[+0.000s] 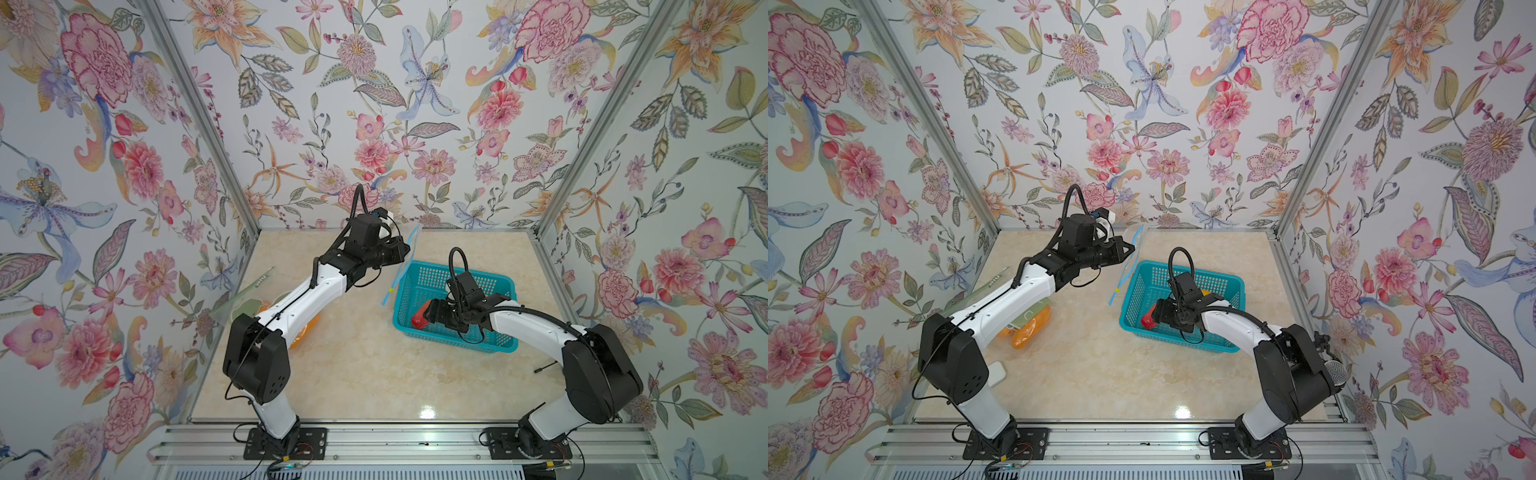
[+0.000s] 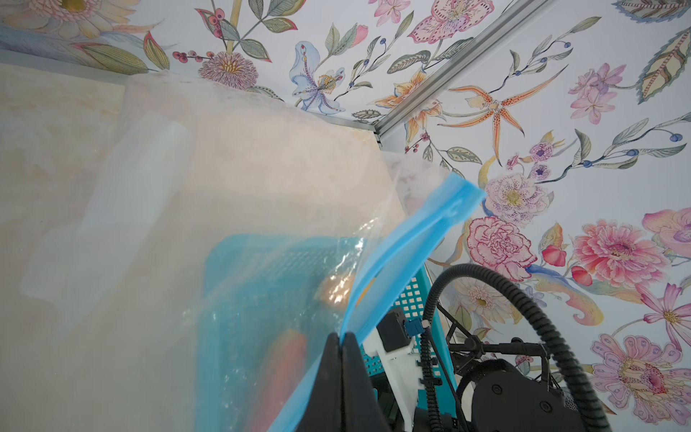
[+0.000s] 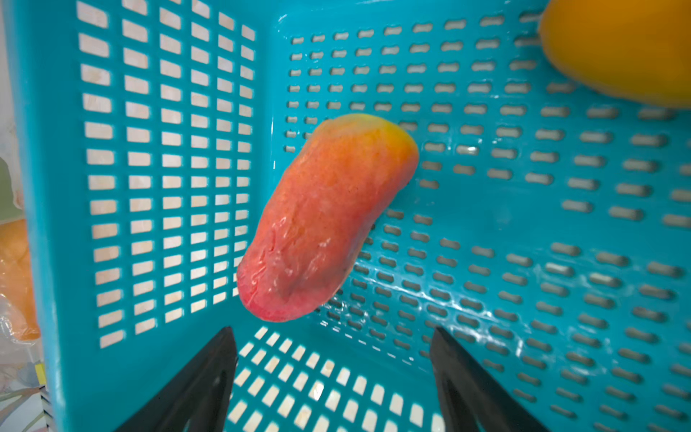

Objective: Place the mango in a zip-top bag and seal the zipper
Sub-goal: Pick up the mango from the basket.

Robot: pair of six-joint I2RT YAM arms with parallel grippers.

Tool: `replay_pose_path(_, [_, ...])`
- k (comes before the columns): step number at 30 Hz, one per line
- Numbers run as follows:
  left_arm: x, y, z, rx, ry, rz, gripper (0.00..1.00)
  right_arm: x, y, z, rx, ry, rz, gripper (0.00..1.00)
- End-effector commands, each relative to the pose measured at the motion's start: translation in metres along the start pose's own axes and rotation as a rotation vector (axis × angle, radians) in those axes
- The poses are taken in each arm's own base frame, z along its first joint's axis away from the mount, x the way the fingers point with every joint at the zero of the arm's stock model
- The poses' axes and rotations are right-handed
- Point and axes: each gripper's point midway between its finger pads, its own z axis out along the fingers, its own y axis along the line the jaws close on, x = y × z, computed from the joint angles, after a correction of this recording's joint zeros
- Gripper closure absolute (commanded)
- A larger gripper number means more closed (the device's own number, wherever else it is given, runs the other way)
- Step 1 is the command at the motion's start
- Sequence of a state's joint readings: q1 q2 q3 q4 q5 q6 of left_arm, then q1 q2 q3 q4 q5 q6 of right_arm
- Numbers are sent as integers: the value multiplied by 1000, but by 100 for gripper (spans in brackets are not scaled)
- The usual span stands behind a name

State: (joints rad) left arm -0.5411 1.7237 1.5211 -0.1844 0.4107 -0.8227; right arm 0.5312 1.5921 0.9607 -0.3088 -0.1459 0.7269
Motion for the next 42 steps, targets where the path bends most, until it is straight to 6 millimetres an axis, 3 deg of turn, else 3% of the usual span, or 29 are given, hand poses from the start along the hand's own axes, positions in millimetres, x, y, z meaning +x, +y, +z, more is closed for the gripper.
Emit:
replay_pose_path(1, [-7, 6, -7, -16, -29, 17, 100, -32, 2, 9, -22, -68, 76, 19])
replay_pose_path(6, [-6, 10, -9, -36, -30, 25, 100, -49, 7, 31, -72, -36, 121, 19])
replay_pose_path(10, [-5, 11, -9, -39, -29, 24, 100, -53, 18, 43, -126, -22, 143, 19])
replay_pose_path(17, [-9, 10, -13, -45, -49, 26, 100, -54, 19, 60, -145, -12, 182, 26])
replay_pose_path(20, [-9, 10, -14, -43, -52, 19, 100, -54, 21, 65, -143, -7, 177, 38])
replay_pose_path(26, [-17, 2, -22, -30, -78, 22, 100, -58, 21, 59, -140, -35, 138, 78])
replay_pose_path(31, [-35, -14, -29, -40, -68, 43, 100, -79, 38, 14, -181, -195, 15, 97])
replay_pose_path(34, [-44, -13, -34, -122, -29, 27, 100, -94, 53, -29, -198, -350, -87, 100])
replay_pose_path(42, [-65, -20, -60, -300, -49, 94, 100, -122, 117, -179, -316, -858, -360, 100])
